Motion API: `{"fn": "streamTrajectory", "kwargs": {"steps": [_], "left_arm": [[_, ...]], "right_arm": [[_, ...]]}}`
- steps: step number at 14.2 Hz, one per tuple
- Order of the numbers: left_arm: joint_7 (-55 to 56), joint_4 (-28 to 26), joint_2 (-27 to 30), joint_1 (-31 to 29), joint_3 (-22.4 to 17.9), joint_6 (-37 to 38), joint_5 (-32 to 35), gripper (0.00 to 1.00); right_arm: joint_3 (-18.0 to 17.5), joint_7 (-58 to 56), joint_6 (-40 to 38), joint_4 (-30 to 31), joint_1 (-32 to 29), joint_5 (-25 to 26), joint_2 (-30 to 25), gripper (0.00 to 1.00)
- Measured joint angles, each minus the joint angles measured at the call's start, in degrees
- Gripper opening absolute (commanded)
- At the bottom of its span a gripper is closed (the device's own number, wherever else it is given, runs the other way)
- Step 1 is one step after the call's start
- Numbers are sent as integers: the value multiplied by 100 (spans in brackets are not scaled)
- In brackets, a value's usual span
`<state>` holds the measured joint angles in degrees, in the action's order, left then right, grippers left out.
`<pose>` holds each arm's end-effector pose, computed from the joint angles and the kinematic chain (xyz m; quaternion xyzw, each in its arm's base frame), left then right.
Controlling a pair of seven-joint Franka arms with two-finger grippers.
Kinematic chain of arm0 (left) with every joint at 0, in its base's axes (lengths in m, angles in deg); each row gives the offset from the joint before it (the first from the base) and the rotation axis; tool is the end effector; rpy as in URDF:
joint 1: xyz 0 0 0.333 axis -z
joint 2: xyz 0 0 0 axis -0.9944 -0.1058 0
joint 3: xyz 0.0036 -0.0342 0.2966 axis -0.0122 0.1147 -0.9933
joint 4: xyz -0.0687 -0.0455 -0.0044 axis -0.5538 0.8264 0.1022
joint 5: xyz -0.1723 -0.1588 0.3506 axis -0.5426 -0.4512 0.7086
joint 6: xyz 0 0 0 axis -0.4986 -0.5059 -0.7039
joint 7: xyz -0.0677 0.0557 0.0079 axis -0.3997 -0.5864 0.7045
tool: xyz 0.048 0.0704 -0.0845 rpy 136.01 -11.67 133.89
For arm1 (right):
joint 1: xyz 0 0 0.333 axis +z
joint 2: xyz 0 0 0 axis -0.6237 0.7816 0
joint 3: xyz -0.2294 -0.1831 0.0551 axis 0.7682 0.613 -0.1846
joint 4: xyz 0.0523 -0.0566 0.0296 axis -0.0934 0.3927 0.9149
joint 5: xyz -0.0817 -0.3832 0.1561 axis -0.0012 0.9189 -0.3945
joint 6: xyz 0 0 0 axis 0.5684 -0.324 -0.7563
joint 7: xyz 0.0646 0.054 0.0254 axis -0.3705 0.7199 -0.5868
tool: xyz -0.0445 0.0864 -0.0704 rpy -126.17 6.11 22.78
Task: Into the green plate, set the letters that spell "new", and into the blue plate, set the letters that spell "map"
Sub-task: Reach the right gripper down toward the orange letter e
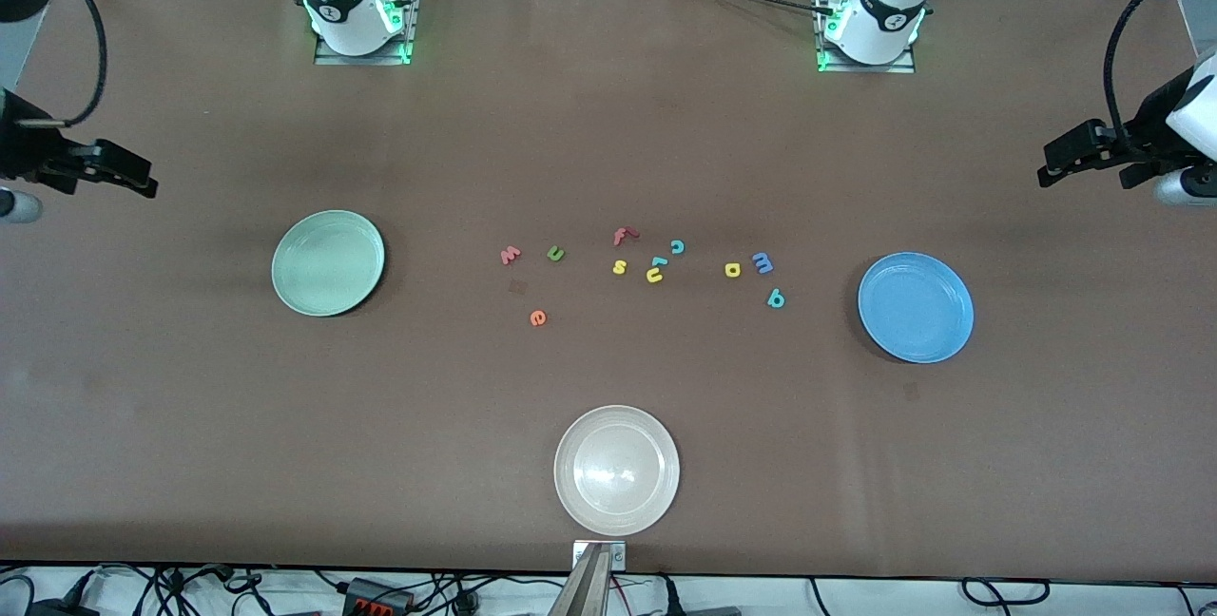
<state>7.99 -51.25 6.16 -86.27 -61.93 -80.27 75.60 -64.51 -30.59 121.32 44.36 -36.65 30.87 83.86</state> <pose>0.5868 0.0149 0.5676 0.9997 0.0060 -0.0139 0.0183 0.6043 -0.0246 0.5112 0.9990 0.0015 -0.0422 0.0150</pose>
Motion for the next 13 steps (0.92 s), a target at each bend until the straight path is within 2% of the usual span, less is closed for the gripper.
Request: {"fn": "streamTrajectory", "kwargs": {"steps": [3,8,10,13], "left_arm": [[0,7,-6,-5,-1,0,0,100],[0,13,-11,-4,0,0,0,100],[0,14,-11,-3,1,0,0,100],[0,15,-11,-1,3,0,0,100]], "right_arm": [[-31,69,107,41,764,-38,544,100],[-58,632,1096,71,2039,-52,1569,100],[-59,661,1635,62,2383,-53,1880,100],[-56,680,2469,16,2557,-209,2193,100]]}}
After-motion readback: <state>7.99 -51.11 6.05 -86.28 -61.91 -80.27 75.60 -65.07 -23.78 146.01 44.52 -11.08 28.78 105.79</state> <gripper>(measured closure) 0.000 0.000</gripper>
